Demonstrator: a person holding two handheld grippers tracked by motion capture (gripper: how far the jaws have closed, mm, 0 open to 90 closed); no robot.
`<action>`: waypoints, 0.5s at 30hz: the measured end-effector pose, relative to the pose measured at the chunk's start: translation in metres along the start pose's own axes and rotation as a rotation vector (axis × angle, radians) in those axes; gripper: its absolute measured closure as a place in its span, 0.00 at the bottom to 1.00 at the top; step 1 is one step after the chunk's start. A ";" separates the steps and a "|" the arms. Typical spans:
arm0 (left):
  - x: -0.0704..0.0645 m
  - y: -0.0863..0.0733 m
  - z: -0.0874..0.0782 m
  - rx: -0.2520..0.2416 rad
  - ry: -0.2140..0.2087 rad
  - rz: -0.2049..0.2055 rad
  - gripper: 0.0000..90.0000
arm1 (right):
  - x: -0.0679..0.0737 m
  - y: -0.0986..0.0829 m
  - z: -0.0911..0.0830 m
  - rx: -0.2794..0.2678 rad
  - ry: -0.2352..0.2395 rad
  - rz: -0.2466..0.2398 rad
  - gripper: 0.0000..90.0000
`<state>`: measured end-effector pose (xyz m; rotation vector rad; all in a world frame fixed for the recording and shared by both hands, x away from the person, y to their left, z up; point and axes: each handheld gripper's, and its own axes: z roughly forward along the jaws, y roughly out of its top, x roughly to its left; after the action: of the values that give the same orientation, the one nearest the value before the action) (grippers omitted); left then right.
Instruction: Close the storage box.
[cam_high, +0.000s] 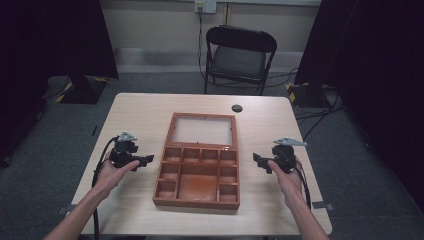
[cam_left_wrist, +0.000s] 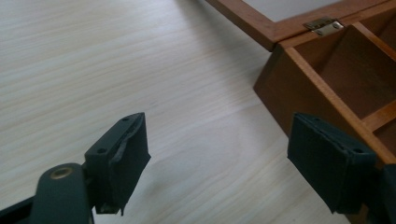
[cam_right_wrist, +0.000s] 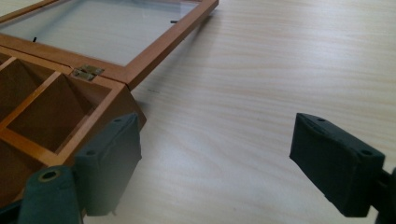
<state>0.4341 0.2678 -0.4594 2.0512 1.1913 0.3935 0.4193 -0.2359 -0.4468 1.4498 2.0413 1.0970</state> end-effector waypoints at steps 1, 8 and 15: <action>-0.002 0.003 0.001 -0.013 0.002 0.001 0.22 | 0.001 0.003 0.003 0.003 0.003 -0.004 0.18; 0.004 0.019 -0.003 -0.051 -0.001 -0.015 0.24 | 0.012 0.028 0.012 0.011 0.089 -0.050 0.16; 0.005 0.047 0.005 -0.087 0.007 -0.002 0.21 | 0.024 0.056 0.033 -0.007 0.109 -0.078 0.17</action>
<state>0.4685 0.2553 -0.4296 1.9756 1.1610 0.4441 0.4669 -0.1935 -0.4199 1.3217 2.1473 1.1733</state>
